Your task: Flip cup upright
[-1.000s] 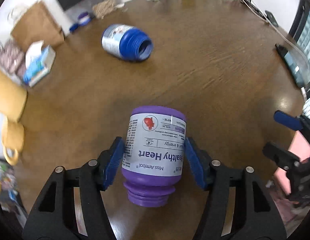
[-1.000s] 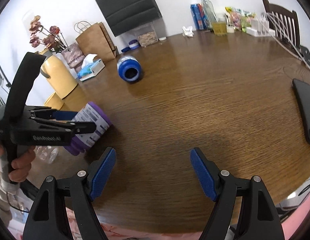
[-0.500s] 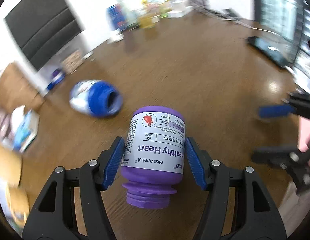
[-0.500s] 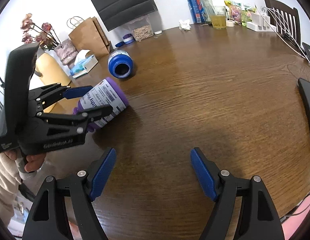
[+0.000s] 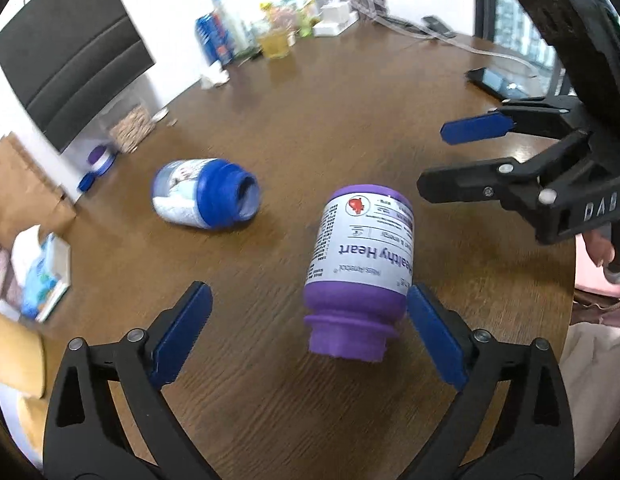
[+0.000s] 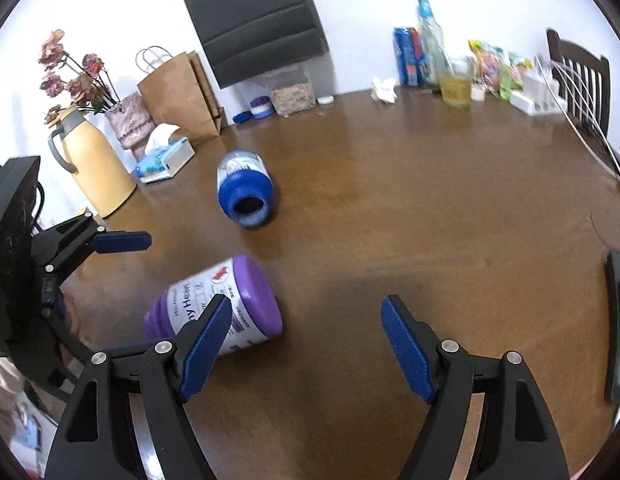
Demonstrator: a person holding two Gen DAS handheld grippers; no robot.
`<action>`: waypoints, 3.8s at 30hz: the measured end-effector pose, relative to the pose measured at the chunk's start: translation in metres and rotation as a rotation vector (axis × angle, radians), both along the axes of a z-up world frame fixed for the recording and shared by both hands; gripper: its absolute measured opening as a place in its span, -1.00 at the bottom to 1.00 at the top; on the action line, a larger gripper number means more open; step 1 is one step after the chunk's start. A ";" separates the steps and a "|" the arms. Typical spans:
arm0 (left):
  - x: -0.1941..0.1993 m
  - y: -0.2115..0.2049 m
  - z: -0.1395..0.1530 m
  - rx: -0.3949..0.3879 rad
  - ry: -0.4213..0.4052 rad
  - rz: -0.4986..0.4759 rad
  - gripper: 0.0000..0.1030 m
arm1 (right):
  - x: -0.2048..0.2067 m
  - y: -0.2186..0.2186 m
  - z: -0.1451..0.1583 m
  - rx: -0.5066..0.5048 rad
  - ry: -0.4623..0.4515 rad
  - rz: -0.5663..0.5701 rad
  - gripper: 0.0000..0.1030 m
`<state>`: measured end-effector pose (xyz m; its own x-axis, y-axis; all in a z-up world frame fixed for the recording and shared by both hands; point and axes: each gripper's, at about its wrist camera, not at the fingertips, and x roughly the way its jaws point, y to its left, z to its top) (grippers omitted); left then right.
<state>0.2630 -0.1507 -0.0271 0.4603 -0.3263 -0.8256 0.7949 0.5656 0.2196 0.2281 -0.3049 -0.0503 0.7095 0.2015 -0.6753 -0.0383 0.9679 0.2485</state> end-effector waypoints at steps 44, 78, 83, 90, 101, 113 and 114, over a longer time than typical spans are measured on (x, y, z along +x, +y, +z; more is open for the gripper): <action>0.037 0.082 -0.023 -0.199 0.034 0.338 0.66 | 0.010 0.045 -0.004 0.035 -0.069 0.205 0.58; 0.012 0.073 -0.018 -0.462 0.344 0.499 0.65 | 0.042 0.011 -0.036 0.049 0.001 0.200 0.58; 0.018 0.052 -0.011 -0.481 0.408 0.473 0.66 | 0.033 0.015 -0.039 0.080 0.014 0.224 0.58; 0.059 0.044 -0.036 -0.524 0.563 0.624 0.22 | 0.008 -0.012 -0.041 0.105 0.030 0.161 0.58; 0.016 0.037 -0.006 -0.509 0.283 0.509 0.20 | -0.002 -0.040 -0.018 0.311 -0.017 0.181 0.58; -0.060 0.063 0.014 -0.594 0.061 0.314 0.20 | 0.057 0.024 -0.032 0.812 0.204 0.544 0.58; -0.062 0.066 0.014 -0.598 0.060 0.304 0.20 | 0.061 0.032 -0.034 0.874 0.218 0.578 0.57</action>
